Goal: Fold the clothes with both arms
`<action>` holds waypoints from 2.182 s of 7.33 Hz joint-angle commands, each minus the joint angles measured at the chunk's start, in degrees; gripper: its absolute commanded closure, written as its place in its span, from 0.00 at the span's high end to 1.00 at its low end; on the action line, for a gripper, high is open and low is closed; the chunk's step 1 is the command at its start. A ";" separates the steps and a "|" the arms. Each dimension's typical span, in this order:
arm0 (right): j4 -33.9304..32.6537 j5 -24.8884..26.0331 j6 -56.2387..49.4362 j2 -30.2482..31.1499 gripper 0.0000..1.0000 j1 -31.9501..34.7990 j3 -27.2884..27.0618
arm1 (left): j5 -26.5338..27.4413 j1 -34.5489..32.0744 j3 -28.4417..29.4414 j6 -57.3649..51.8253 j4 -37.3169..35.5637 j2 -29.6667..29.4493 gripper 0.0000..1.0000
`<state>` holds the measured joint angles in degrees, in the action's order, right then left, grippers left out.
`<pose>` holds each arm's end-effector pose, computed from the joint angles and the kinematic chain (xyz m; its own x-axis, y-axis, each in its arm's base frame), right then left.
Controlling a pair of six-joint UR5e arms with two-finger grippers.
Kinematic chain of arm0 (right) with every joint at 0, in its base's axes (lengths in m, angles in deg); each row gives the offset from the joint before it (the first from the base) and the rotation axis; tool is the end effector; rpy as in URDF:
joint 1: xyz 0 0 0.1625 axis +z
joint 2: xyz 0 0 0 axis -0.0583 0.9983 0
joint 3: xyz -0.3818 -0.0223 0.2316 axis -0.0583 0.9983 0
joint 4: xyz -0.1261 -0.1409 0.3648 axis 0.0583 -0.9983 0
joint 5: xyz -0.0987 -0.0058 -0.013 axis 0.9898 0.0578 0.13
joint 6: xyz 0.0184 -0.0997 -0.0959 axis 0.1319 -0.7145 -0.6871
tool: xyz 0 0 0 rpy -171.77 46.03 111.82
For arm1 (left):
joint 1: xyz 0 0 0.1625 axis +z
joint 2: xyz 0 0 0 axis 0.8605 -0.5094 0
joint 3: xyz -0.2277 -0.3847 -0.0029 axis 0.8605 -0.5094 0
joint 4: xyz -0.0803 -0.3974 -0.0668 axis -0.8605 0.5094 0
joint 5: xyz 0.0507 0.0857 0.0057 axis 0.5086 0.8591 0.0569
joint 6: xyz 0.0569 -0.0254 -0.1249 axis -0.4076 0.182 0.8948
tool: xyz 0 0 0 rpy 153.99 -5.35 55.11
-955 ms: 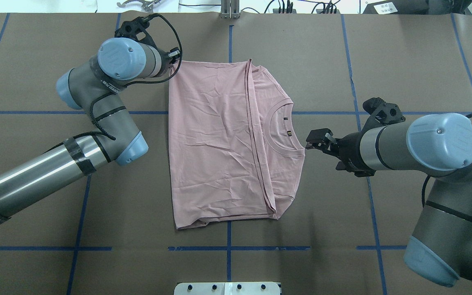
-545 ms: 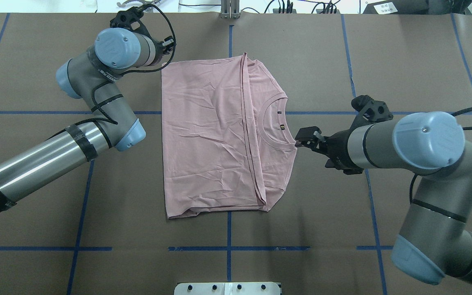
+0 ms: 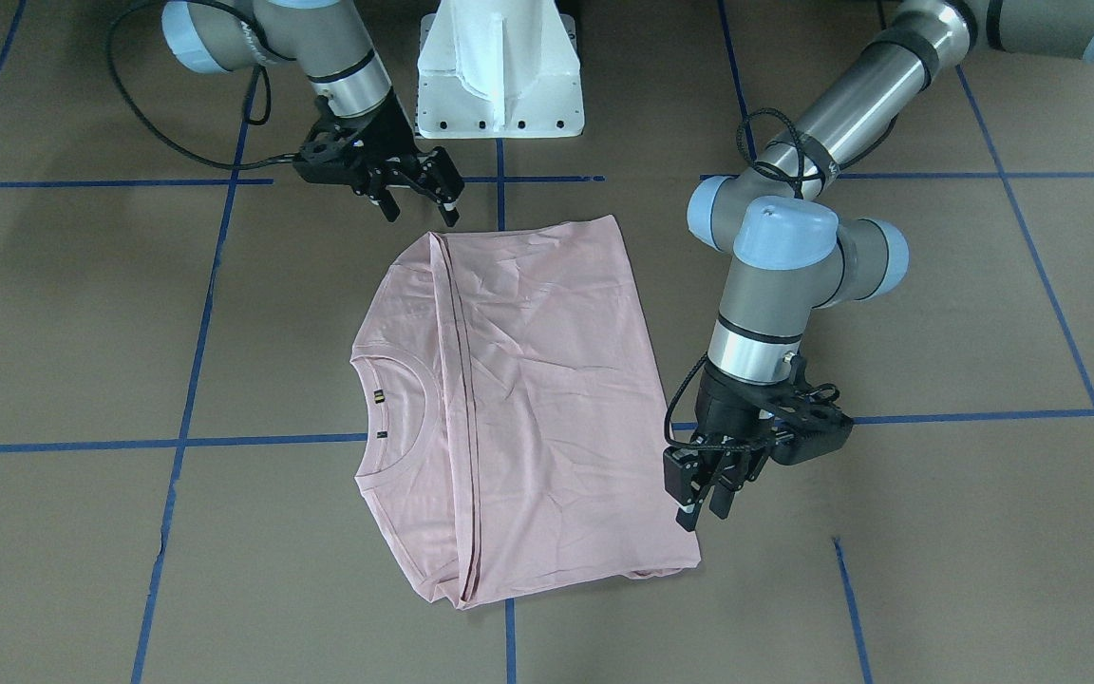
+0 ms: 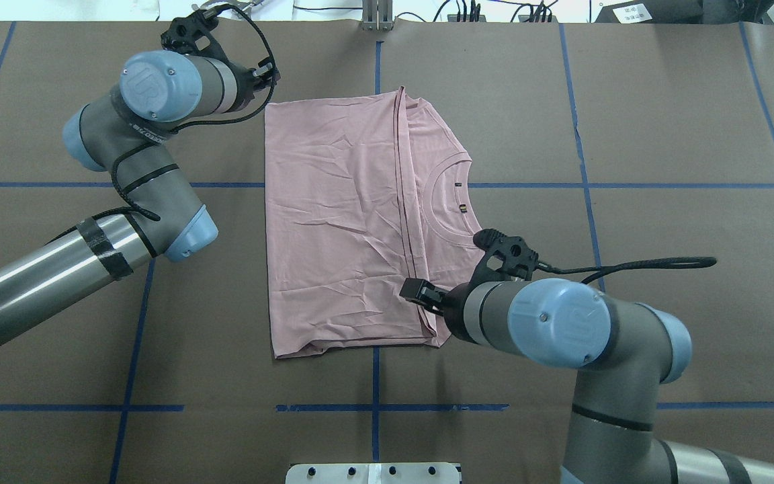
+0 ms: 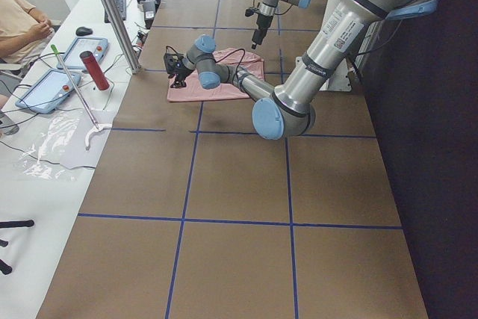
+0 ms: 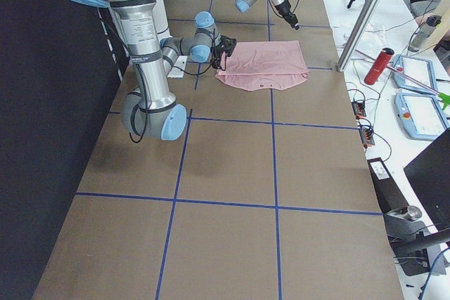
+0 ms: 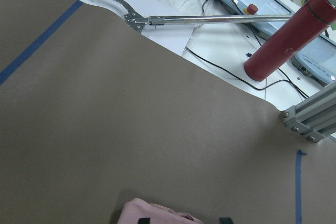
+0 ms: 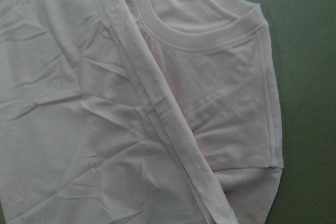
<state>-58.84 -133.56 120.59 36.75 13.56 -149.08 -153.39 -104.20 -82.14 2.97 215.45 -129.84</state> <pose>-0.5588 -0.3100 0.2948 0.3900 0.3434 0.8544 -0.3882 0.9027 -0.1856 0.4825 -0.6685 0.3325 0.3307 -0.2853 -0.8996 0.6982 0.7153 0.0298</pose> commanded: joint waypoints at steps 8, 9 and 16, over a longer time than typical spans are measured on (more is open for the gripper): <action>-0.08 3.65 0.40 -0.80 0.67 -2.84 7.09 | -0.02 0.35 -0.94 0.10 -0.25 0.27 0.53; -0.08 3.65 0.58 -1.06 0.49 -2.84 7.01 | -0.02 0.35 -0.85 0.10 -0.25 0.27 0.53; -0.08 3.65 0.40 -0.54 0.34 -2.49 6.56 | -0.02 0.35 -0.85 0.18 -0.25 0.35 0.53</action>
<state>-58.86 -129.91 121.08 36.09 10.94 -142.59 -153.37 -103.85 -83.07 3.16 215.20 -129.49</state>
